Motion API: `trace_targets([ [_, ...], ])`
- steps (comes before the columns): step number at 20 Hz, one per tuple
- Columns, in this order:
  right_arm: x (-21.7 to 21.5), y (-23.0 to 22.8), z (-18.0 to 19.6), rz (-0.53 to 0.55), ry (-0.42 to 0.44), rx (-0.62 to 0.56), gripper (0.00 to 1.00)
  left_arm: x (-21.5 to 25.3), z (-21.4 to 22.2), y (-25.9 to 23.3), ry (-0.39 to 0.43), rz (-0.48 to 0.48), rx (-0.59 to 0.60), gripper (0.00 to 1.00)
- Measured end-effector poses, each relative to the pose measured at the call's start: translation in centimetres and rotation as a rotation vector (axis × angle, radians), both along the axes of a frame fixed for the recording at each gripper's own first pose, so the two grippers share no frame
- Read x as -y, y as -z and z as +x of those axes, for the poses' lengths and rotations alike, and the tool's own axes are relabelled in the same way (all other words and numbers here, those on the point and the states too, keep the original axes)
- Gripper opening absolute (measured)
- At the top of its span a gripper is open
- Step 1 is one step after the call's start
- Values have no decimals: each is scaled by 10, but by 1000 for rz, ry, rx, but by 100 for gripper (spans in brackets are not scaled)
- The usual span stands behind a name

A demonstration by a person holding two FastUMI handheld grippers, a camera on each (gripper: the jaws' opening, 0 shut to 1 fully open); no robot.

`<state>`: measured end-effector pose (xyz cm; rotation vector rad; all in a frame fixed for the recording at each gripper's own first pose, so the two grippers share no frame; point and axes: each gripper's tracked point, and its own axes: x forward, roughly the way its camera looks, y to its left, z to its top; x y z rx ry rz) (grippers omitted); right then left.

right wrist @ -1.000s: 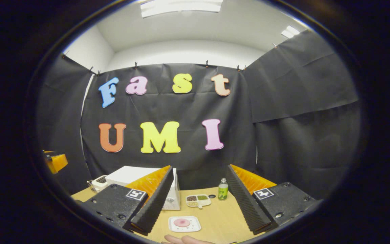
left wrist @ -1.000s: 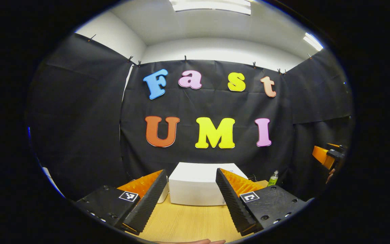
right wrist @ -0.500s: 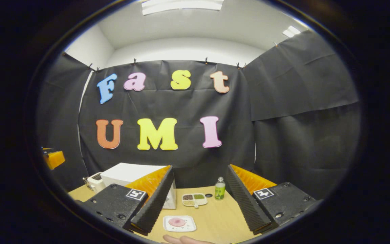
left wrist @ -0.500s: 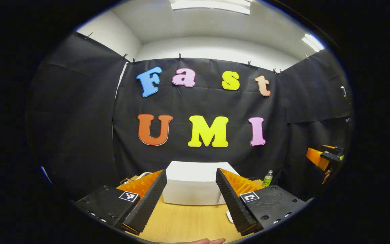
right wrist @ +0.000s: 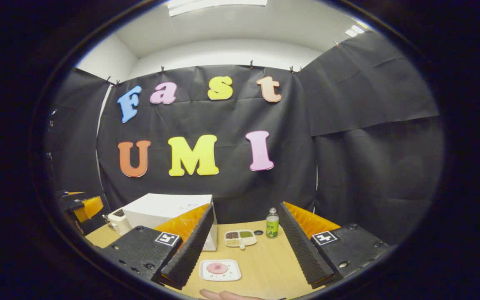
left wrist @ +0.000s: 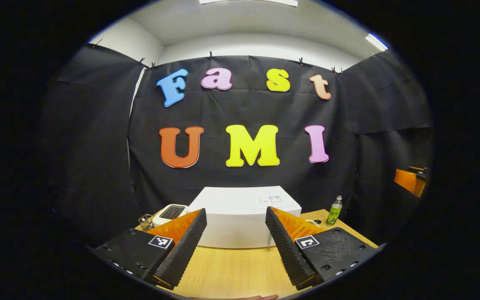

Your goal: Open the microwave oven with the left hand, put the food in, and close the microwave oven.

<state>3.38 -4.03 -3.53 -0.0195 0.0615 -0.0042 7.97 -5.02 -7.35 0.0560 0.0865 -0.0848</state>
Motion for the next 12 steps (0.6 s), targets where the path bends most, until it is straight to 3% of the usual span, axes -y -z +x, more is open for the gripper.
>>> trace_targets([
  [1, 4, 4, 3, -1, 10, 2, 100, 8, 9, 10, 17, 5, -12, 91],
  [2, 9, 7, 8, 0, 20, 1, 91, 16, 18, 21, 34, 11, -30, 91],
  [3, 13, 10, 12, -1, 30, -1, 100, 23, 29, 32, 46, 8, -41, 89],
  [10, 40, 17, 32, -20, 63, 6, 100, 82, 103, 117, 123, -17, -119, 88],
  [11, 41, 17, 34, -25, 63, 9, 91, 88, 111, 126, 129, -24, -127, 88],
  [12, 43, 16, 35, -29, 61, 11, 100, 96, 122, 136, 133, -34, -132, 88],
])
